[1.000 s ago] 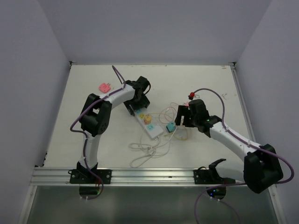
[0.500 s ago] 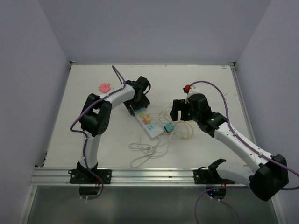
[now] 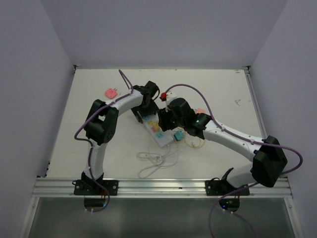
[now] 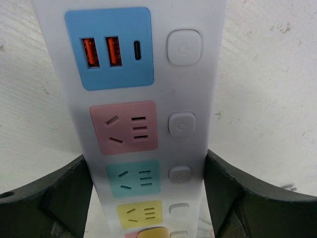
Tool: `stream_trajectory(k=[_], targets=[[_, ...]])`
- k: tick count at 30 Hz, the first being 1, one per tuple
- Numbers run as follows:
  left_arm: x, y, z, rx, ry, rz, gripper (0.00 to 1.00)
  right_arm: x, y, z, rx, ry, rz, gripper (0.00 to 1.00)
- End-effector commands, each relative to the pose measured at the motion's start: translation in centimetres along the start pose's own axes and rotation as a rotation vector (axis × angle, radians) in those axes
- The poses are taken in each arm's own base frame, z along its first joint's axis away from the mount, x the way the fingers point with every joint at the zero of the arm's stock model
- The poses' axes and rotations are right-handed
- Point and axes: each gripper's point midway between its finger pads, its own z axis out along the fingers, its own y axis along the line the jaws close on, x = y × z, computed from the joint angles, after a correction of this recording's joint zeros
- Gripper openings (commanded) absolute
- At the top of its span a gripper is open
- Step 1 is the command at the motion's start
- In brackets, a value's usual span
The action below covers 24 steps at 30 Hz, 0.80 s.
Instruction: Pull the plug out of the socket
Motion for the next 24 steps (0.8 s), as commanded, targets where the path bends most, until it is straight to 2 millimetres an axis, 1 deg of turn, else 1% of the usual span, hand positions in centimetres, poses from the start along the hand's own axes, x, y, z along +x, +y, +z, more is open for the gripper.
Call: stream_trajectory(k=[1,3,5,7,8,11,14,15,18,21,22,23,24], targets=[[1.9,5.5,5.1,-0.21,0.045,0.069,0.0,-2.5,1.7,0.9,-0.032,-0.05,-0.038,0.56],[1.9,5.4,5.1,-0.209,0.044,0.069,0.0,-2.2,2.1,1.5,-0.036,-0.041,-0.033,0.56],[1.8,5.4,5.0,-0.207,0.043,0.068,0.0,-1.6,2.0,2.5,-0.031,-0.027,-0.026,0.56],[1.9,5.4,5.1,-0.208,0.045,0.069,0.0,-1.1,2.0,3.1,-0.027,-0.009,-0.027,0.56],[1.9,5.3,5.1,-0.206,0.046,0.068,0.0,-0.4,1.9,3.8,-0.021,0.013,-0.029,0.56],[1.9,5.2,5.1,-0.204,0.047,0.068,0.0,0.5,1.6,4.8,-0.007,0.034,-0.036,0.56],[1.8,5.2,5.1,-0.203,0.046,0.067,0.0,0.8,1.3,5.6,0.007,0.043,-0.049,0.56],[1.8,5.2,5.1,-0.203,0.046,0.069,0.0,1.2,1.2,6.0,0.011,0.053,-0.055,0.56],[1.8,5.2,5.1,-0.203,0.046,0.069,0.0,1.4,1.0,6.8,0.023,0.05,-0.059,0.57],[1.9,5.1,5.1,-0.199,0.05,0.069,0.0,1.2,1.0,7.3,0.021,0.038,-0.067,0.58],[1.9,5.1,5.1,-0.199,0.05,0.068,0.0,1.5,1.0,7.8,0.023,0.047,-0.071,0.58],[1.8,5.0,5.1,-0.198,0.049,0.069,0.0,1.3,1.0,8.0,0.022,0.033,-0.073,0.58],[1.8,5.0,5.1,-0.198,0.049,0.069,0.0,1.5,0.8,8.2,0.029,0.031,-0.078,0.58]])
